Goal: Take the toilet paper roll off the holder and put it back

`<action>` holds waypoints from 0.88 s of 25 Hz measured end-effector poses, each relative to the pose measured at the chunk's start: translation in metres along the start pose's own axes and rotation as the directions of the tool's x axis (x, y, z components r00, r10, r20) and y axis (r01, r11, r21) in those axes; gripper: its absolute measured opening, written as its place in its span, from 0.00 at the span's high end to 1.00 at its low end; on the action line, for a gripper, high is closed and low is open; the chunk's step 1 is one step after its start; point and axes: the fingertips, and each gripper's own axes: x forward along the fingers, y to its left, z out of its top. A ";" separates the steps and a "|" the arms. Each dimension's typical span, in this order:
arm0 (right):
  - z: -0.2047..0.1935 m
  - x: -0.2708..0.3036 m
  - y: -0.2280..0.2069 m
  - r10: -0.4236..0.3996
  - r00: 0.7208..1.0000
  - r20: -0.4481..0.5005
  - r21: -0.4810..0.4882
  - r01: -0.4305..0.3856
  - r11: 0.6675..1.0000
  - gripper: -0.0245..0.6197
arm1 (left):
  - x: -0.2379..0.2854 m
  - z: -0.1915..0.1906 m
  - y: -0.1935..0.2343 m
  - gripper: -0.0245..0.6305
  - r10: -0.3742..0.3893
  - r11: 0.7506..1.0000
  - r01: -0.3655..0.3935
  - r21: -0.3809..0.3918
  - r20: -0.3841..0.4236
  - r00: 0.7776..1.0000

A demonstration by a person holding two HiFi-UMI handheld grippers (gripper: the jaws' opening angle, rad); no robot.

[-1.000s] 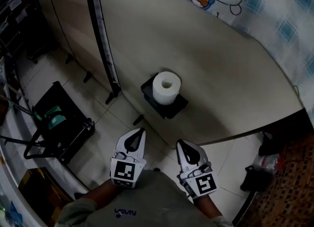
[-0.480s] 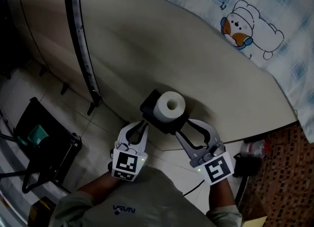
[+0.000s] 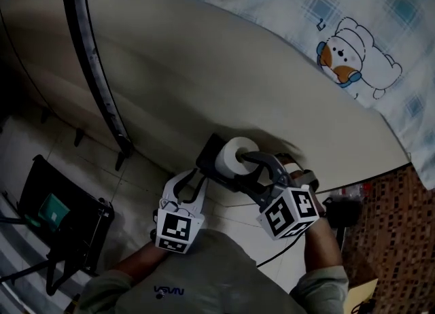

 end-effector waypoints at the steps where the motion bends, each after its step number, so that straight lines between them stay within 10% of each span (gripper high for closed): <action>1: -0.001 0.003 0.000 0.016 1.000 -0.014 -0.008 -0.016 1.000 0.65 | 0.000 -0.001 0.001 0.85 -0.001 1.000 0.001 -0.002 -0.001 1.000; 22: -0.014 0.023 0.009 0.129 0.977 -0.171 0.022 -0.127 0.992 0.66 | -0.010 -0.002 0.001 0.85 -0.060 0.998 0.060 0.005 0.002 0.998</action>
